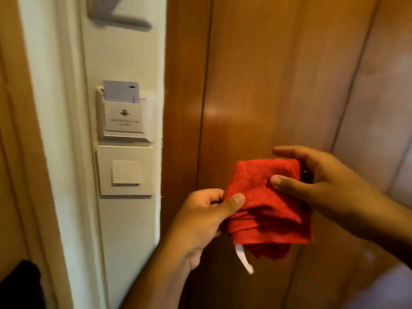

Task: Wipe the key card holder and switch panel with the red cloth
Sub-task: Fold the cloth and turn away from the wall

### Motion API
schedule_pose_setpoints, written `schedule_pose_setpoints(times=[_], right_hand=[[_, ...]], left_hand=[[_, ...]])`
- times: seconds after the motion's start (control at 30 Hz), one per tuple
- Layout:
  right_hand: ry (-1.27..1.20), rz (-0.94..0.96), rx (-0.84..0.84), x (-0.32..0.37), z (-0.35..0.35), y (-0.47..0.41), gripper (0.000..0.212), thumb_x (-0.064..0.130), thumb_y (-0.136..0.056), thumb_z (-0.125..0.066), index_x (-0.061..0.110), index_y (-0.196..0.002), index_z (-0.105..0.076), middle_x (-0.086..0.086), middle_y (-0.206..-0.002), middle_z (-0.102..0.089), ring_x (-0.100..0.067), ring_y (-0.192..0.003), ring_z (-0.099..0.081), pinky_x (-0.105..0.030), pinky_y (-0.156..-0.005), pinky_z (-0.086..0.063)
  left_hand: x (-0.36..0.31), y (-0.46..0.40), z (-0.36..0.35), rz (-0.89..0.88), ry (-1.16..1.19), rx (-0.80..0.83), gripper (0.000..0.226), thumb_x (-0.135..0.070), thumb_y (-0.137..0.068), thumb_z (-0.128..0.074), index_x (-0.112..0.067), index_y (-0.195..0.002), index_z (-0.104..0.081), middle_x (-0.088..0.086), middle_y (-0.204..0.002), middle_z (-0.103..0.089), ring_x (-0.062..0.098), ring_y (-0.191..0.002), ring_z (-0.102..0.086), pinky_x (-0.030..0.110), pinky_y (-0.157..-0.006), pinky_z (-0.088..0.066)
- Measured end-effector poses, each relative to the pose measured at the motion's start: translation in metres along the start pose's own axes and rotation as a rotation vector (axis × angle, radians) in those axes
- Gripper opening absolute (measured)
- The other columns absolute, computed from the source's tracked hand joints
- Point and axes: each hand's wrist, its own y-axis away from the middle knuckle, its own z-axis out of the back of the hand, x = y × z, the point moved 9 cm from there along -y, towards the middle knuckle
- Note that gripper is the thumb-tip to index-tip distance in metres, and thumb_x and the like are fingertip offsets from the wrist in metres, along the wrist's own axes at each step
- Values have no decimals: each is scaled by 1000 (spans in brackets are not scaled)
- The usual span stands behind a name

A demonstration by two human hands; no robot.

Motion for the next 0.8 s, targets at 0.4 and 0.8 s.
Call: schedule_pose_setpoints(times=[0.4,0.8], right_hand=[[-275,-492,201,-228,107,172,21,13,-73,-67,-1,-83,-55,-3,-58,-60,-15,-53,-52,-19,-45,-38],[-594,-1366,-51,-532,25,503,33,8,-76,-67,-4,-105,-57,-22,-94,-62,-33,-89,-60,-50,-87,-48]], left_hand=[[128,-29,-214,219,6,268,36,-19,-64,-79,-6,-97,-75,9,-78,-75,14,-59,-67,23,-42,-50],[533,88,-348,1017,-128,374,31,-2,-87,-68,-2,-118,-64,19,-112,-71,31,-104,-68,44,-91,-58]])
